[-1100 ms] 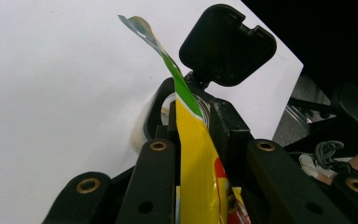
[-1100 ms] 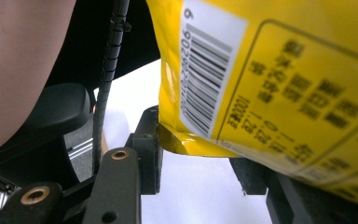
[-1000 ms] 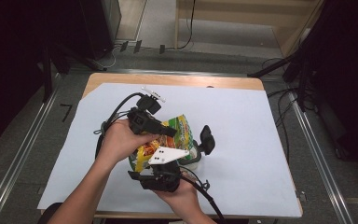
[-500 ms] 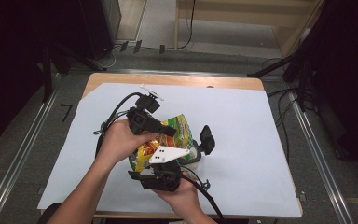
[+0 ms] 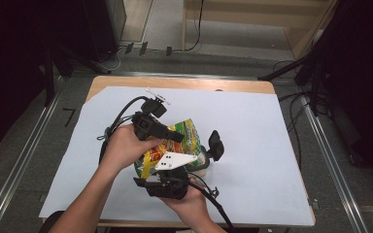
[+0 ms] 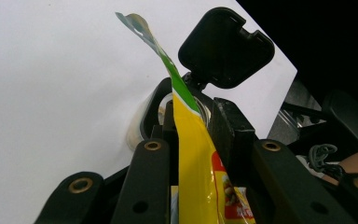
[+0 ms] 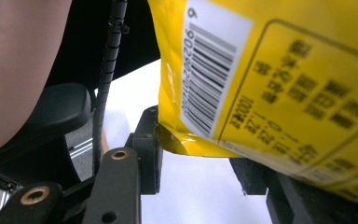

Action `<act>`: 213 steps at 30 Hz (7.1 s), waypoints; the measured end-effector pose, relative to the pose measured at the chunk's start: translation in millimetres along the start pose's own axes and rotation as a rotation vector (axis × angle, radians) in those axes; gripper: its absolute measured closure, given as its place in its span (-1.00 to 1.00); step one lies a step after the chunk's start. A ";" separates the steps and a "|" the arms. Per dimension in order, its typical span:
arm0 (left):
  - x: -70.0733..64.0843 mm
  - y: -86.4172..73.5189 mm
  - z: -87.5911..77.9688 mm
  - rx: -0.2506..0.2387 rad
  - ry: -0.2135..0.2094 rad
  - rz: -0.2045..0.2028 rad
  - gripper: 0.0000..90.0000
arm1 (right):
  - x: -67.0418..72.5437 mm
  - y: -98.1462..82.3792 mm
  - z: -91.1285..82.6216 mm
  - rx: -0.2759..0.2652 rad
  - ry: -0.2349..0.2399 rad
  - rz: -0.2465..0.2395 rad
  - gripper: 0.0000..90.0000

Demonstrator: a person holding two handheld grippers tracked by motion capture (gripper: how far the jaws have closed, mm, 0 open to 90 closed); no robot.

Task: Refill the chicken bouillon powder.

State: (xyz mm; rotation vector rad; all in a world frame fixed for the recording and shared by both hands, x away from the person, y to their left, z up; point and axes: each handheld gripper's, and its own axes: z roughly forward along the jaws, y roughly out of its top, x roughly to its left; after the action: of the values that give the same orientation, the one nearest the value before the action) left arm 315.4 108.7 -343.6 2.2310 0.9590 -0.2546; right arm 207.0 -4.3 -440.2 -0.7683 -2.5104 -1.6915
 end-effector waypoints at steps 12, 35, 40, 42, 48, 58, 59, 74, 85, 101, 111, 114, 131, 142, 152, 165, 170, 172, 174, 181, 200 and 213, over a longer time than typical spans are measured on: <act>-0.5 -0.1 -1.7 -0.014 0.005 0.002 0.71 | 3.4 0.6 0.8 0.005 -0.034 -0.047 0.31; -9.3 0.6 -5.2 -0.028 0.036 0.036 0.70 | 1.2 0.7 3.5 -0.005 -0.040 -0.031 0.37; -10.4 0.5 -5.2 -0.032 0.041 0.038 0.69 | 0.8 0.6 3.9 -0.004 -0.039 -0.031 0.38; -10.5 0.4 -4.8 -0.029 0.043 0.039 0.69 | 0.6 0.4 4.0 -0.003 -0.039 -0.030 0.38; -10.2 0.4 -4.7 -0.023 0.030 0.031 0.70 | 1.0 -0.4 4.8 -0.001 -0.037 -0.028 0.39; -8.9 0.5 -5.0 -0.013 -0.003 0.010 0.70 | 0.9 -1.3 5.5 0.004 -0.038 -0.030 0.41; -7.9 0.4 -4.8 -0.013 -0.014 0.001 0.70 | 1.1 -1.5 5.7 0.005 -0.039 -0.033 0.41; -2.0 0.1 -4.6 -0.009 -0.073 -0.047 0.69 | 1.0 -2.6 6.7 0.014 -0.046 -0.043 0.43; -5.2 0.5 -6.4 -0.013 -0.050 -0.038 0.67 | 2.3 -1.1 5.9 0.000 -0.026 -0.024 0.43; -6.3 -0.7 -8.5 -0.031 -0.056 -0.043 0.62 | 2.6 -0.2 7.0 -0.006 -0.020 -0.019 0.43; -6.5 -2.2 -10.4 -0.040 -0.058 -0.037 0.60 | 3.7 0.5 7.6 -0.009 -0.018 -0.021 0.43; -6.9 -2.8 -10.5 -0.043 -0.056 -0.039 0.59 | 3.6 0.5 8.4 -0.009 -0.014 -0.021 0.43; -7.8 -2.5 -10.0 -0.042 -0.057 -0.034 0.57 | 2.5 0.1 9.0 -0.007 -0.015 -0.019 0.45; -7.5 -2.6 -9.6 -0.042 -0.058 -0.035 0.57 | 2.2 0.1 8.9 -0.005 -0.015 -0.019 0.45; -6.2 -2.6 -9.3 -0.039 -0.070 -0.037 0.57 | 2.7 0.0 8.7 -0.003 -0.016 -0.024 0.45; -5.3 -2.6 -8.7 -0.037 -0.067 -0.036 0.57 | 3.2 0.9 8.1 -0.003 -0.012 -0.021 0.45; -5.2 -2.6 -8.6 -0.038 -0.067 -0.036 0.56 | 3.4 1.2 7.8 -0.004 -0.012 -0.022 0.45; -5.2 -2.6 -8.6 -0.038 -0.067 -0.037 0.57 | 3.4 1.2 7.8 -0.004 -0.012 -0.022 0.45; -5.0 -2.6 -8.5 -0.038 -0.067 -0.037 0.56 | 3.5 1.2 7.7 -0.004 -0.011 -0.022 0.45; -4.5 -2.6 -8.3 -0.037 -0.069 -0.040 0.56 | 3.4 1.4 7.8 -0.003 -0.013 -0.023 0.45; -2.7 -2.4 -7.5 -0.037 -0.062 -0.042 0.55 | 5.7 3.3 5.7 -0.002 -0.012 -0.033 0.45; -2.4 -1.9 -7.2 -0.037 -0.063 -0.041 0.55 | 6.2 3.5 5.1 -0.003 -0.012 -0.029 0.44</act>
State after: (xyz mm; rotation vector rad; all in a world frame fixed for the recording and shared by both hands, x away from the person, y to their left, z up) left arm 311.8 113.0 -338.3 2.1587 0.9683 -0.3213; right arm 204.3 3.6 -437.6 -0.7481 -2.5405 -1.7046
